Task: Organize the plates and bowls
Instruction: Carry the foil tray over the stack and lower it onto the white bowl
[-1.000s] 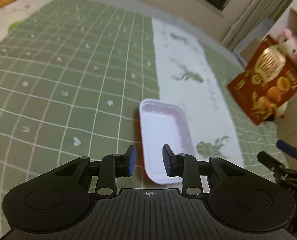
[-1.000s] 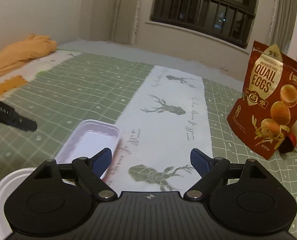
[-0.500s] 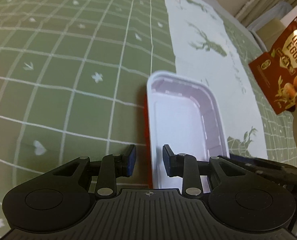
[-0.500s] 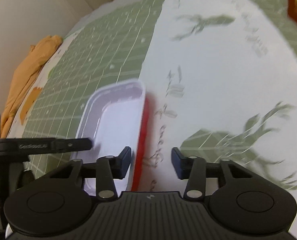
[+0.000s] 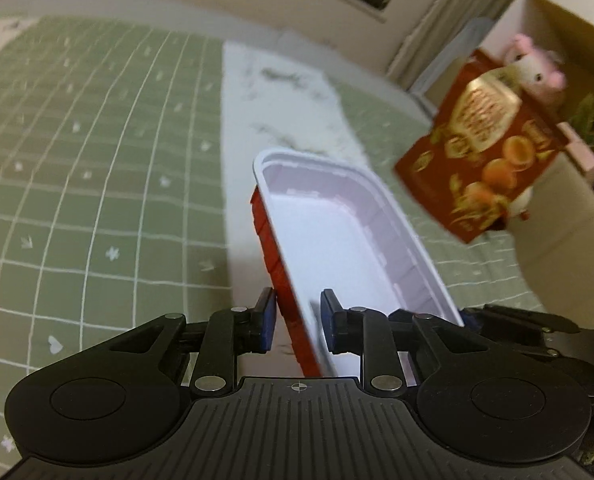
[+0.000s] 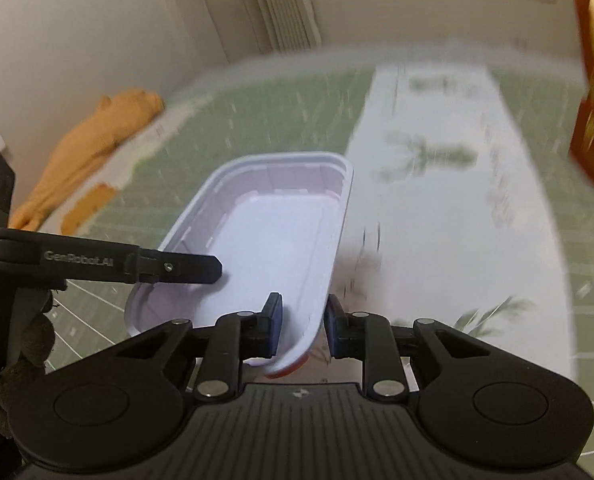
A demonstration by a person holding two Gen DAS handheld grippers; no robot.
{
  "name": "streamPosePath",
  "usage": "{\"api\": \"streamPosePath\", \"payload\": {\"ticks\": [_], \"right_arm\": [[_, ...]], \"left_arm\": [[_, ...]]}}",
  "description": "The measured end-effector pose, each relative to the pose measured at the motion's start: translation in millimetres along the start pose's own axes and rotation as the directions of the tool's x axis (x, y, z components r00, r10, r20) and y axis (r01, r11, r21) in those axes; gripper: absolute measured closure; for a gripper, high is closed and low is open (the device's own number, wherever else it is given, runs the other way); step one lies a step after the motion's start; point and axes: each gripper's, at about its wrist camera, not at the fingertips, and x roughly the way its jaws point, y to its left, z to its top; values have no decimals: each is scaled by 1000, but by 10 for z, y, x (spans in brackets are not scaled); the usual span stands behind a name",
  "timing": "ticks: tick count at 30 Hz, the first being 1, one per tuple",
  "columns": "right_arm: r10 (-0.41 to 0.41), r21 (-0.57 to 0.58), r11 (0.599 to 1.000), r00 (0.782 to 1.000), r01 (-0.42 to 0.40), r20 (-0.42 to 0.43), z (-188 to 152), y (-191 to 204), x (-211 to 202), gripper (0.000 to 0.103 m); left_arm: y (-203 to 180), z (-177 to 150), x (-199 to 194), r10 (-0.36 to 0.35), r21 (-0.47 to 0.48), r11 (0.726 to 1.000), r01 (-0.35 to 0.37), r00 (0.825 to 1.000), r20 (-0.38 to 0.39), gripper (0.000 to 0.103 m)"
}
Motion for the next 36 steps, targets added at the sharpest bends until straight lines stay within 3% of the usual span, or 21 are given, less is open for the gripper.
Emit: {"api": "streamPosePath", "payload": {"ticks": [6,12,18,23,28,36], "right_arm": [[4,-40,999,992,1,124,-41,322,-878,78],[5,-27,1000,990,-1,140,-536,613,-1325,77],[20,74,997,992,-29,121,-996,630,-1371,77],[35,135,990,997,-45,73,-1277,572,-1276,77],[39,160,986,999,-42,25,-1400,571,-1118,77],[47,173,984,999,-49,13,-1313,521,-958,77]], "left_arm": [[-357,-366,-541,-24,22,999,25,1000,-18,75],[-328,-866,-863,-48,-49,998,46,998,-42,75],[-207,-1266,-1014,-77,-122,990,71,996,-43,75],[-132,-1389,-926,-67,-141,988,56,995,-74,75],[-47,-1388,-887,-59,-160,986,48,996,-62,76],[61,-1290,-742,-77,-191,980,62,994,-73,78]]}}
